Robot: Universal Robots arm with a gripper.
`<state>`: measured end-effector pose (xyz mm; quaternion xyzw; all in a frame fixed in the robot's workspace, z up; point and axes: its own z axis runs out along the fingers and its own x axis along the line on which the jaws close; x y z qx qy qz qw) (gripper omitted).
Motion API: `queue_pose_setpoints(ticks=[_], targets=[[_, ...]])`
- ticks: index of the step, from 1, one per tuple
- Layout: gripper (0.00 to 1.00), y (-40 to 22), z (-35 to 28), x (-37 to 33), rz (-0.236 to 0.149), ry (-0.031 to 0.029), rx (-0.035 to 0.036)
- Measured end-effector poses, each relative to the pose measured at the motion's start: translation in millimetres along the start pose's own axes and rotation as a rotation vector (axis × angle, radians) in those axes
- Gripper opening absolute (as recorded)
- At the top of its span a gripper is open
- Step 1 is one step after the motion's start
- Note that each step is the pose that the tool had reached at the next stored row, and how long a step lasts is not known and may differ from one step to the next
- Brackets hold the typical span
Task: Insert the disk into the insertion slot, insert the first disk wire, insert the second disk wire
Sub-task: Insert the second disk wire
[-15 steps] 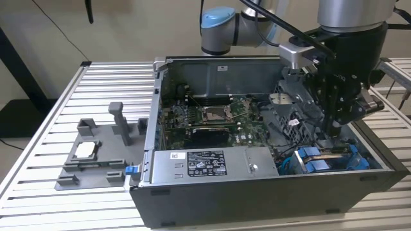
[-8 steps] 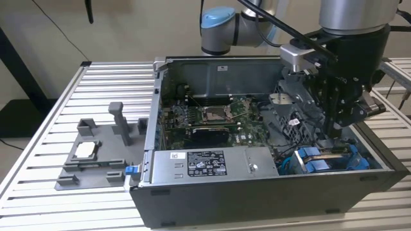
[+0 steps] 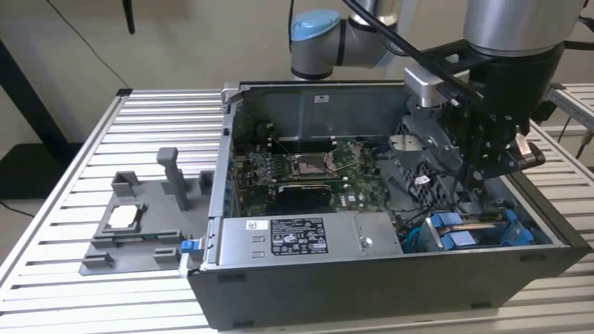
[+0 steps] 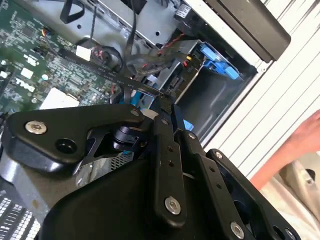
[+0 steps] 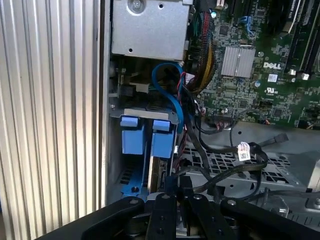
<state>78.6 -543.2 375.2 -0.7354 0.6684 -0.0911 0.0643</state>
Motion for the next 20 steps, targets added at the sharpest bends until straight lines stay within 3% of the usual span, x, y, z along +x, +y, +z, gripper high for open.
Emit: queue_pose_setpoints(ticks=[3,5,14,15,16,20], targets=[[0.16,0.3,0.6,2.2,0.007,-0.0259,0.0021],[0.16,-0.1,1.0,5.9,0.008,-0.0316,-0.0029],[0.16,-6.8,4.3,25.1,0.007,-0.0391,-0.0811],[0.16,-8.0,5.7,29.3,0.008,-0.0474,-0.0984],[0.16,-8.7,6.4,30.7,0.014,-0.0787,-0.0997],[0.16,-10.1,7.4,32.1,0.022,-0.1288,-0.0975]])
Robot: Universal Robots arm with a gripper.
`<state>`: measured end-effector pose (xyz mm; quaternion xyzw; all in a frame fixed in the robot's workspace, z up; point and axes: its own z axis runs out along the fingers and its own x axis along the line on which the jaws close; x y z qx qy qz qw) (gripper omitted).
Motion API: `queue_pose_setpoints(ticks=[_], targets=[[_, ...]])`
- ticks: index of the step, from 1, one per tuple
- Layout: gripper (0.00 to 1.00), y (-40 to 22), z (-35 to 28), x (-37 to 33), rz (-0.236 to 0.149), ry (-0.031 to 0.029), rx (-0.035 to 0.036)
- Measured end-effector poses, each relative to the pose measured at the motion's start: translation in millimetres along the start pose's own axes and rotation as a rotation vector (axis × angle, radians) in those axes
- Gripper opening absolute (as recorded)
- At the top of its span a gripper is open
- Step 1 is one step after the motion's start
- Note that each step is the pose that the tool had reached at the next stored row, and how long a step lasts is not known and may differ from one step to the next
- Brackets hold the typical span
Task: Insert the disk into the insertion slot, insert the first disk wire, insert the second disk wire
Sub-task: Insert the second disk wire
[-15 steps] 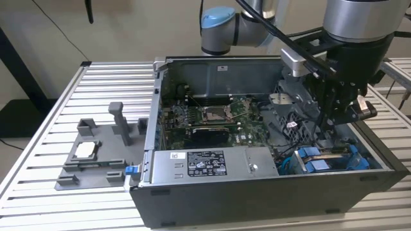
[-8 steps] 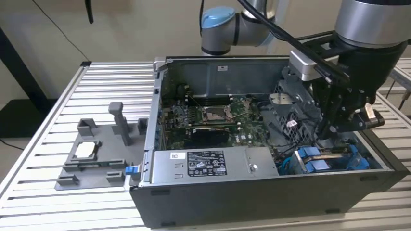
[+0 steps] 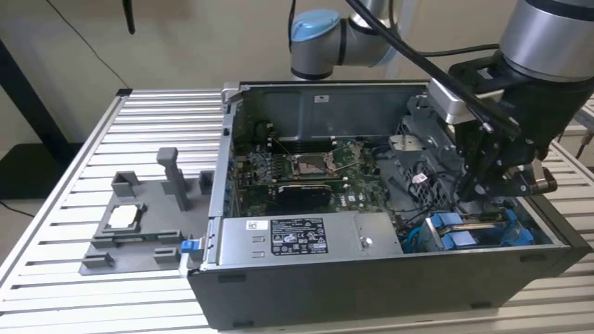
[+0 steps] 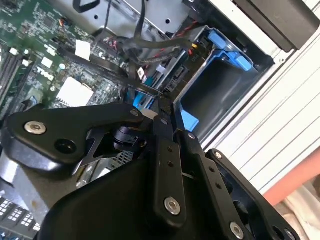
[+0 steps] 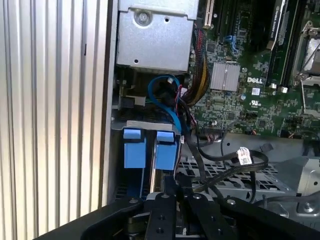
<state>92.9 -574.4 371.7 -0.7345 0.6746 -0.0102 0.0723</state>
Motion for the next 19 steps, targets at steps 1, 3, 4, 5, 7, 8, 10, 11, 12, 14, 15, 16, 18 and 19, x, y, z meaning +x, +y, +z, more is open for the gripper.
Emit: queue_pose_setpoints(ticks=[1,3,4,5,7,8,10,11,12,14,15,16,18,19], targets=[[0.16,-1.1,0.3,1.2,0.001,-0.0058,-0.0014],[0.16,-5.3,0.6,4.8,0.002,-0.0068,-0.0091],[0.16,-7.9,0.8,6.4,0.002,-0.0072,-0.0145],[0.16,-10.3,1.1,8.0,0.003,-0.0077,-0.0198],[0.16,-13.7,2.4,10.8,0.004,-0.0089,-0.0291],[0.16,-14.4,3.6,11.9,0.004,-0.0097,-0.0307],[0.16,-15.8,6.0,13.8,0.004,-0.0124,-0.0319],[0.16,-16.6,7.2,14.6,0.005,-0.015,-0.032],[0.16,-17.1,8.3,15.3,0.005,-0.0172,-0.032],[0.16,-17.1,11.0,16.4,0.008,-0.0201,-0.0318],[0.16,-17.1,12.3,16.7,0.009,-0.02,-0.0322],[0.16,-17.1,13.5,16.8,0.01,-0.0199,-0.0325],[0.16,-17.5,16.1,17.1,0.013,-0.0207,-0.0331],[0.16,-17.8,17.3,17.3,0.014,-0.0218,-0.0334]])
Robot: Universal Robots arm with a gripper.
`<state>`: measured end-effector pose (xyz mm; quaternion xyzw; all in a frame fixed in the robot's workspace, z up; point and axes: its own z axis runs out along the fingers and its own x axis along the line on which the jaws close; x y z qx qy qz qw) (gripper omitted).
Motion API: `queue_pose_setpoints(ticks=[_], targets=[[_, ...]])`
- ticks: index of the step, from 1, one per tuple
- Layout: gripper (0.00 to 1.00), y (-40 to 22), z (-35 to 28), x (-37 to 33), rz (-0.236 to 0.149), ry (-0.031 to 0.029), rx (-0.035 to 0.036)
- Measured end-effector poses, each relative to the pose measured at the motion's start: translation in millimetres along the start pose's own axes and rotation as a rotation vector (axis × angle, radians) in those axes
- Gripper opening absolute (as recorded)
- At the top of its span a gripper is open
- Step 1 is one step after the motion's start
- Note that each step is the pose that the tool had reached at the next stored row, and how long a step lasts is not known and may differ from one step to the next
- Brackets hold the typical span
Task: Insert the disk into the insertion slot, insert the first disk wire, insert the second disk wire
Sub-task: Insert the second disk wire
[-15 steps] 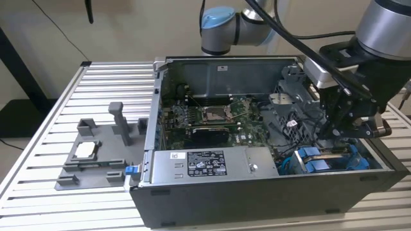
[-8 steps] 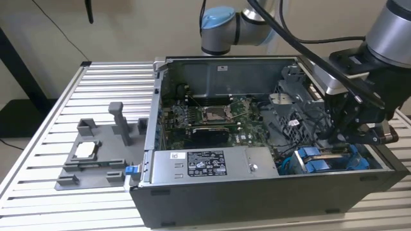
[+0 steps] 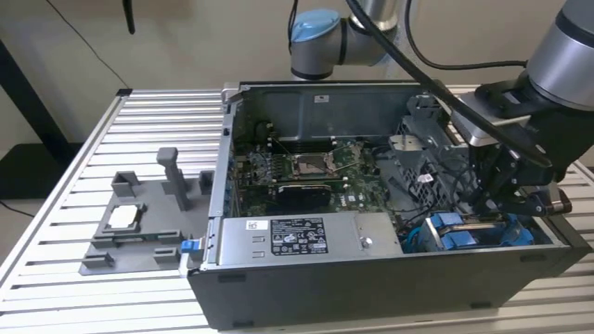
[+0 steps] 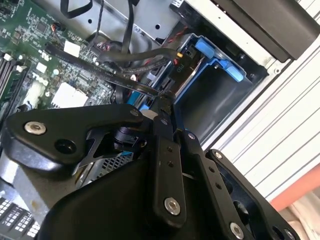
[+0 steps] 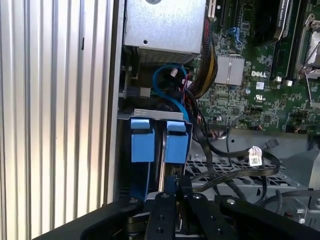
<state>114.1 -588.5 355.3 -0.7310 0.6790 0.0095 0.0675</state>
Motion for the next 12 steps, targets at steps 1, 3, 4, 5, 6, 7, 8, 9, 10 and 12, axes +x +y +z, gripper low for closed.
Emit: queue_pose_setpoints(ticks=[1,3,4,5,6,7,8,9,10,12], targets=[[0.16,-0.2,1.1,0.1,0.001,-0.0015,0.0],[0.16,0.1,3.7,0.4,0.003,-0.0039,0.0003],[0.16,0.1,4.9,0.3,0.004,-0.0049,0.0005],[0.16,0.2,6.1,0.1,0.004,-0.0063,0.0007],[0.16,0.2,7.1,0.0,0.005,-0.0078,0.0009],[0.16,0.3,8.1,-0.2,0.006,-0.01,0.0012],[0.16,0.1,9.0,-0.5,0.009,-0.0134,0.0016],[0.16,0.1,9.8,-0.7,0.011,-0.0159,0.0021],[0.16,-0.2,10.4,-0.9,0.014,-0.0183,0.0026],[0.16,-1.3,11.1,-1.4,0.017,-0.0199,0.0031]])
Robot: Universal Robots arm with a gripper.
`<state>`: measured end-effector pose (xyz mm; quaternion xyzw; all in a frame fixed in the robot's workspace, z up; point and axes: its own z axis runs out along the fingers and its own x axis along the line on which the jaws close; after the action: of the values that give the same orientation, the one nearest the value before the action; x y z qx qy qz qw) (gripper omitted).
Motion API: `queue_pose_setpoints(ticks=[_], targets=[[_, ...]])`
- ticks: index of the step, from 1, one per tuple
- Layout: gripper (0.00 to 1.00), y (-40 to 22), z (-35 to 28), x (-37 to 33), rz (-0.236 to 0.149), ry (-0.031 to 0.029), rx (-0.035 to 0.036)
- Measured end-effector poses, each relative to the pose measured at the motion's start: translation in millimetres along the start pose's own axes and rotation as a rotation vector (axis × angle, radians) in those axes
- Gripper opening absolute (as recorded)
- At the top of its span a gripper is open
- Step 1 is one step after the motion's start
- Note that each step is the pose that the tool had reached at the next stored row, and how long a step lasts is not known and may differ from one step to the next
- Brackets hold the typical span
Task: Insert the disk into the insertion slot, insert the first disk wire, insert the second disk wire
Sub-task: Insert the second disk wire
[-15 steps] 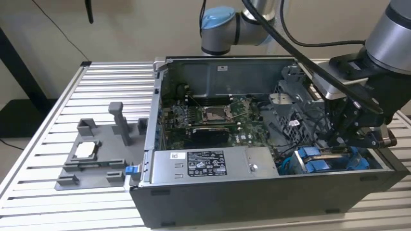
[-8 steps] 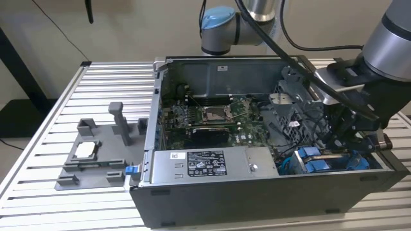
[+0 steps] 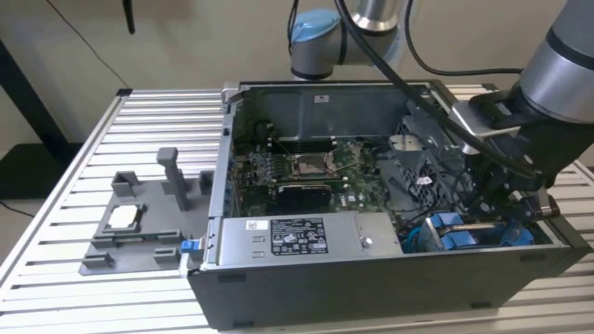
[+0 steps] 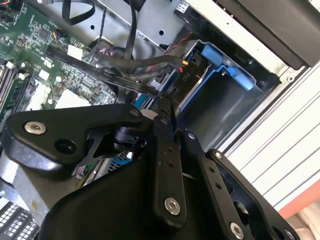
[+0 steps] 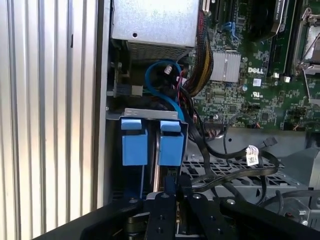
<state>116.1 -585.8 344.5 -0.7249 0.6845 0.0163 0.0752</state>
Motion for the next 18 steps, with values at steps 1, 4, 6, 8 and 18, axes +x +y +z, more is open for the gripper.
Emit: queue_pose_setpoints(ticks=[1,4,6,8,18], targets=[[0.16,-1.0,0.2,-0.2,0.0,-0.0001,-0.0002],[0.16,-2.2,0.4,-0.7,0.002,0.0001,-0.0002],[0.16,-2.5,0.6,-0.6,0.008,0.0008,0.0006],[0.16,-3.1,0.9,-0.6,0.015,0.0014,0.0015],[0.16,-3.1,3.7,-0.4,0.068,0.0059,0.0082]])
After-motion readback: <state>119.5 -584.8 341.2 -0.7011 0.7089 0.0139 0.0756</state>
